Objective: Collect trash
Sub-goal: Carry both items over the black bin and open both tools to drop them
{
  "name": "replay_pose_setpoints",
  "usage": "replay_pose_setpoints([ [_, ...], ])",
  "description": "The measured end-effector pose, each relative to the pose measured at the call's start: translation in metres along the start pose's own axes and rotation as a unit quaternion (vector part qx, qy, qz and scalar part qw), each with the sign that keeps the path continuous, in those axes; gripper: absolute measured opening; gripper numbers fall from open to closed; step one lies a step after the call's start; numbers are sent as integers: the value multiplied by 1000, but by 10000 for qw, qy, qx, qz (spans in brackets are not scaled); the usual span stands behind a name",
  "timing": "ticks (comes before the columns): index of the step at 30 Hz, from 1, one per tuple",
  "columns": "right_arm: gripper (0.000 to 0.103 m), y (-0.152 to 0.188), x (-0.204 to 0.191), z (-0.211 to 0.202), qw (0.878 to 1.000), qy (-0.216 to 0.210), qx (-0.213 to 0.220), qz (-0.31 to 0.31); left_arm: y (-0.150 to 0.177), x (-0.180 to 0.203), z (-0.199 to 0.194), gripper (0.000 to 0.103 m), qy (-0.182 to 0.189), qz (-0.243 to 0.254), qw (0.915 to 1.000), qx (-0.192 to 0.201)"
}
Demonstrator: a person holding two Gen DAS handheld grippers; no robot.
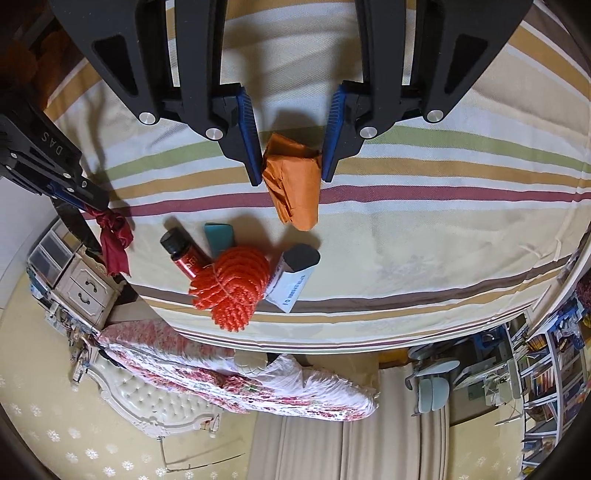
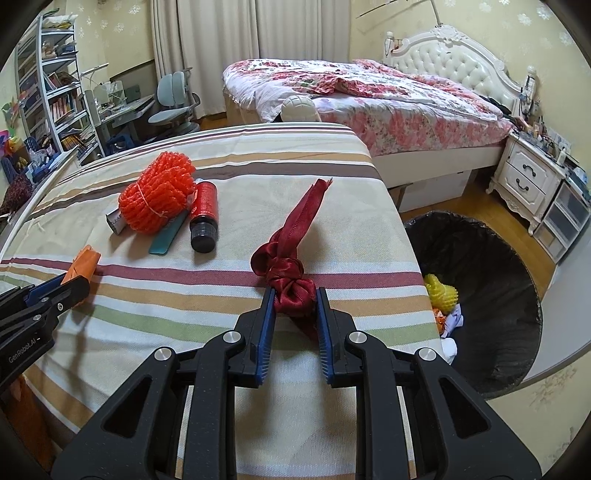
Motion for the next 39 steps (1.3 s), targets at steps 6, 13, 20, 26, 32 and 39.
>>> replay_pose_setpoints([
  [6, 21, -2, 2, -3, 10000, 28, -5, 24, -6, 3, -1, 33, 48, 28, 10000, 82],
  [13, 21, -10, 20, -17, 9996, 158, 123, 188, -14, 20, -5, 33, 161, 182, 9994, 261],
  [20, 21, -16, 48, -25, 9980, 375, 269, 420, -28, 51, -4, 33, 443, 414, 9972, 431],
  [26, 21, -20, 79, -28, 9954, 641, 361, 616, -39, 93, 7, 33, 763, 765, 9928, 510],
  [32, 21, -20, 113, -24, 9920, 892, 377, 809, -47, 135, 24, 33, 1067, 1043, 9876, 497],
  [39, 21, -18, 145, -9, 9883, 1103, 311, 1009, -55, 177, 56, 33, 1221, 1359, 9824, 399],
])
Point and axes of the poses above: each gripper's, at about its wrist camera, not at the fingertips, and z roughly the way its jaws point, x to its right, y to its underside, the point moved 5 cm from there along z, roughly the way its jaws point, and after that the axes turned 15 degrees about y, right-handed, at the moved point
